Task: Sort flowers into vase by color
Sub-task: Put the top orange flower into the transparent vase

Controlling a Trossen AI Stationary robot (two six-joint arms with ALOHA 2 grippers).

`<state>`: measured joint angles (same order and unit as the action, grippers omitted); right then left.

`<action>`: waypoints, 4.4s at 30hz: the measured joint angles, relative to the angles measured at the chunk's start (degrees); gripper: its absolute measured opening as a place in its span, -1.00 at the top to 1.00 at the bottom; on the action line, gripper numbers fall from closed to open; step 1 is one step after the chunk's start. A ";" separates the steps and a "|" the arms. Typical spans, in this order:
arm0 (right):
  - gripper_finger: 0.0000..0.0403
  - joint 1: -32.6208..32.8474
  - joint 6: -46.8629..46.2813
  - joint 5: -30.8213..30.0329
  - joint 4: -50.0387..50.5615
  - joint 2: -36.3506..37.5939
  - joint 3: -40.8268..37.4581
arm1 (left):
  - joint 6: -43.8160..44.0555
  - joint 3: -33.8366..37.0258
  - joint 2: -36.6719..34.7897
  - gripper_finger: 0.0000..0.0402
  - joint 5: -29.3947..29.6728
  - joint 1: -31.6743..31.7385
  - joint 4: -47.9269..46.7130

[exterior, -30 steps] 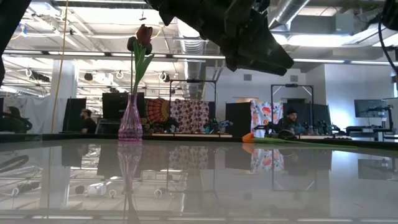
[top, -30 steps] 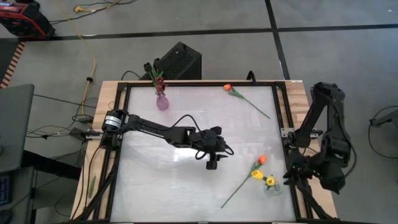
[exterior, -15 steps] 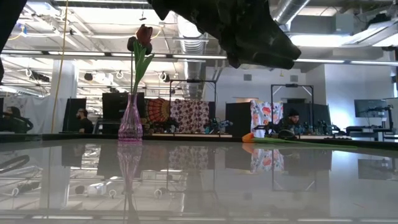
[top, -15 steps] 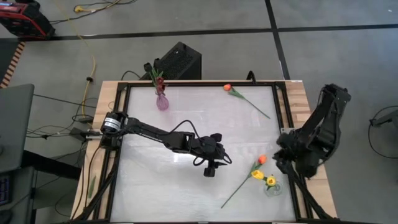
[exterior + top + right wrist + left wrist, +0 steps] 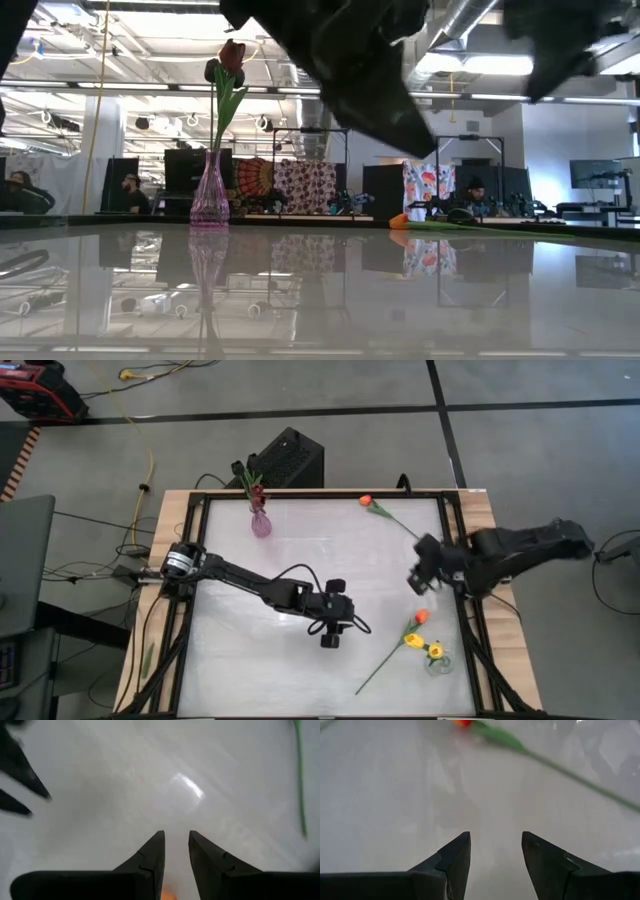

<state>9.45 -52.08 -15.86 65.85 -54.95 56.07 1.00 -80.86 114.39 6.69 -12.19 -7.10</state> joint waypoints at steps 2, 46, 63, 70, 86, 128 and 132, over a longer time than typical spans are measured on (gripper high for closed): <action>0.43 -8.52 9.02 4.65 -5.26 -1.38 0.00 | 0.28 0.02 0.00 0.17 -0.32 -0.81 -3.16; 0.48 -60.04 63.20 16.40 -21.93 -47.59 4.73 | 12.35 43.74 -34.67 0.17 3.07 -7.86 23.11; 0.91 -34.03 48.31 23.34 -10.62 -16.39 4.52 | 15.34 43.69 -34.67 0.17 10.14 -12.51 23.30; 0.91 -11.72 26.29 4.10 -0.98 3.62 4.59 | 15.34 43.69 -34.64 0.17 10.70 -14.54 23.49; 0.91 50.67 -23.64 -33.58 8.92 4.31 4.61 | 15.13 43.69 -34.64 0.17 10.68 -16.06 23.46; 0.90 89.31 -42.05 -66.31 14.90 -19.31 6.99 | 23.84 43.60 -34.62 0.17 16.13 -10.57 31.90; 0.90 89.05 -42.12 -67.58 14.77 -23.40 6.00 | 24.35 43.60 -34.62 0.17 17.25 -10.57 31.92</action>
<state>98.51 -94.19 -83.44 80.62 -78.35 62.08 25.34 -37.26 79.77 23.94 -22.76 24.82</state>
